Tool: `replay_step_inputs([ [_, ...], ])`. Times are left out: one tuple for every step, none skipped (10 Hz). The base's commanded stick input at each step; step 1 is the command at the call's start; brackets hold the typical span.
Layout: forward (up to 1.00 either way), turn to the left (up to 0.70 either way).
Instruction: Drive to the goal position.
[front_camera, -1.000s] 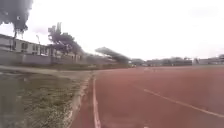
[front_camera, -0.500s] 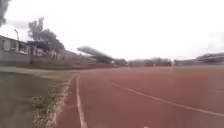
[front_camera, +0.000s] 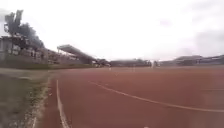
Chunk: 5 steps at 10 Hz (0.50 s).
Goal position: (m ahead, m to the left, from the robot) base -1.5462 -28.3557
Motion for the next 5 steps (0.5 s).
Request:
replay_step_inputs([
  [0.0, -0.7],
  [0.0, -0.7],
  [0.0, -0.7],
  [0.0, -0.7],
  [0.0, -0.7],
])
